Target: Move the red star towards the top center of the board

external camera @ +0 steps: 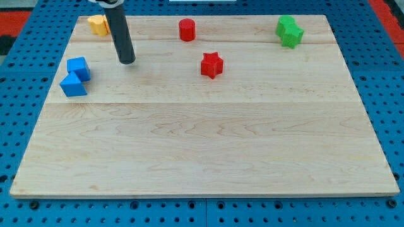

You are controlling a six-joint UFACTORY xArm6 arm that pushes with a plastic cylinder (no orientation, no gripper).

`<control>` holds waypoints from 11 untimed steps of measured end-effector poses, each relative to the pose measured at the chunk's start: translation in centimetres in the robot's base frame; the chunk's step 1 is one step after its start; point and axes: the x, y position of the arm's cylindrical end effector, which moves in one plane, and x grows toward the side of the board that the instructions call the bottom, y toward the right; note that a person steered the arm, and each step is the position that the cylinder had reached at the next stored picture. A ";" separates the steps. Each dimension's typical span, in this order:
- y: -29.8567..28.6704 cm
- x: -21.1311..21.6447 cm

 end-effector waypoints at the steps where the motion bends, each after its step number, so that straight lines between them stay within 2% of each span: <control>1: -0.8 6.0; 2: 2.8 9.4; 3: 12.5 9.1; 4: 19.5 6.8; 7: 19.5 1.3; 11: 16.1 -1.6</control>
